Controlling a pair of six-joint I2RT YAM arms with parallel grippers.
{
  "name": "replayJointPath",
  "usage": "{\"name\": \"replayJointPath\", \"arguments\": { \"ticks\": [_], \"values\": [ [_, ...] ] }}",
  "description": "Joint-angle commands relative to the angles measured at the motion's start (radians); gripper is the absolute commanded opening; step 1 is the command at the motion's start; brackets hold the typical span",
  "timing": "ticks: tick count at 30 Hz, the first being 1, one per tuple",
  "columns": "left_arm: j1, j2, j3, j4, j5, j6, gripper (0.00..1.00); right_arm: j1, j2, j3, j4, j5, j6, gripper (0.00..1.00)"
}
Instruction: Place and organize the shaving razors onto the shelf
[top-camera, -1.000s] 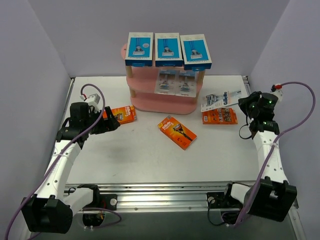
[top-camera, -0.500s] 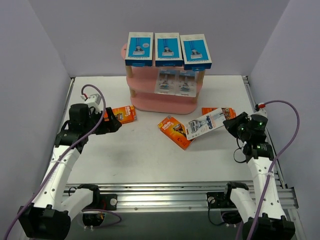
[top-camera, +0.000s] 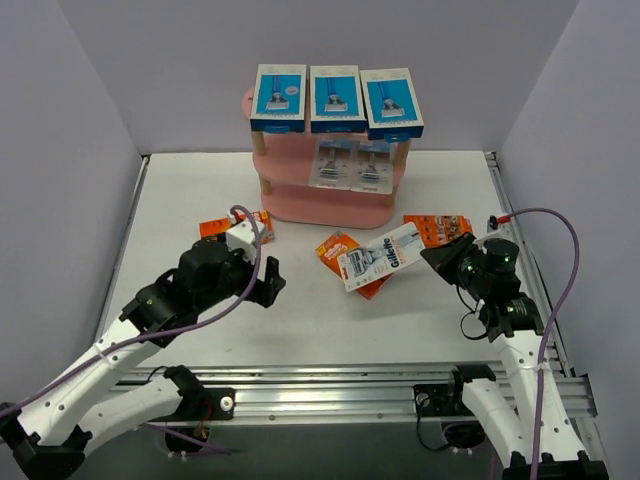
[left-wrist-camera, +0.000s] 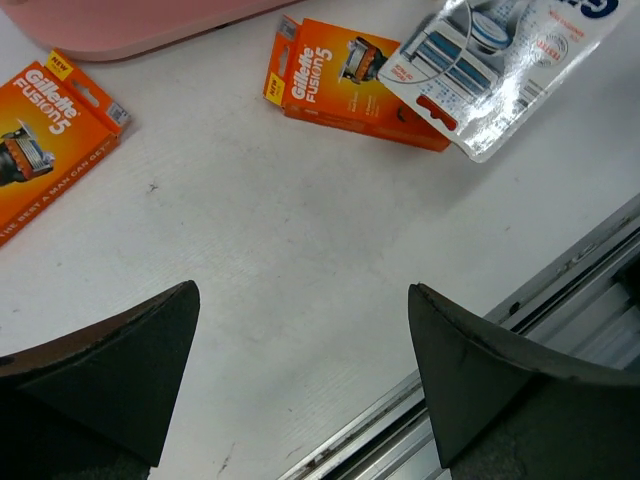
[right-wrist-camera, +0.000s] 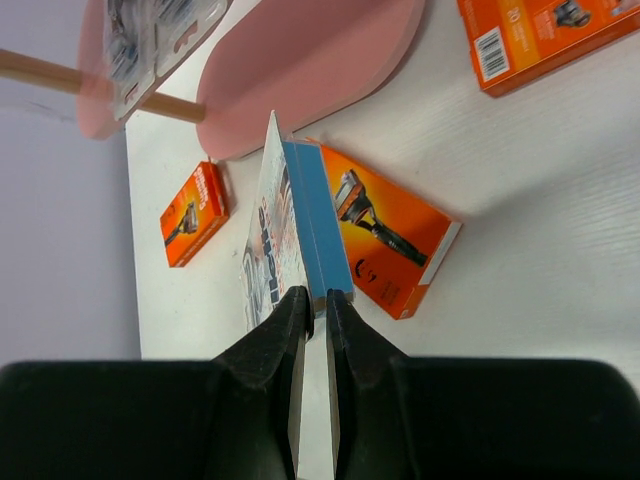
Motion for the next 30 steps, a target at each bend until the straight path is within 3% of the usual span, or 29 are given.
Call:
{"name": "replayJointPath", "arguments": {
  "ticks": [1, 4, 9, 12, 20, 30],
  "values": [
    [-0.21, 0.038, 0.07, -0.028, -0.262, 0.053, 0.94, 0.037, -0.021, 0.003, 0.04, -0.039, 0.056, 0.0],
    [-0.338, 0.125, 0.15, -0.092, -0.423, 0.053, 0.94, 0.08, -0.016, -0.039, 0.086, -0.051, 0.085, 0.0],
    [-0.641, 0.295, 0.268, -0.163, -0.715, 0.07, 0.94, 0.158, 0.01, -0.048, 0.133, -0.03, 0.107, 0.0],
    [-0.726, 0.425, 0.302, -0.149, -0.804, 0.104, 0.94, 0.175, 0.016, -0.051, 0.164, -0.035, 0.125, 0.0],
    [-0.772, 0.564, 0.325, -0.054, -0.815, 0.162, 0.94, 0.192, 0.007, -0.039, 0.182, -0.065, 0.154, 0.0],
    [-0.726, 0.676, 0.328, 0.021, -0.803, 0.202, 0.94, 0.193, -0.041, -0.04, 0.183, -0.079, 0.156, 0.0]
  ]
}}
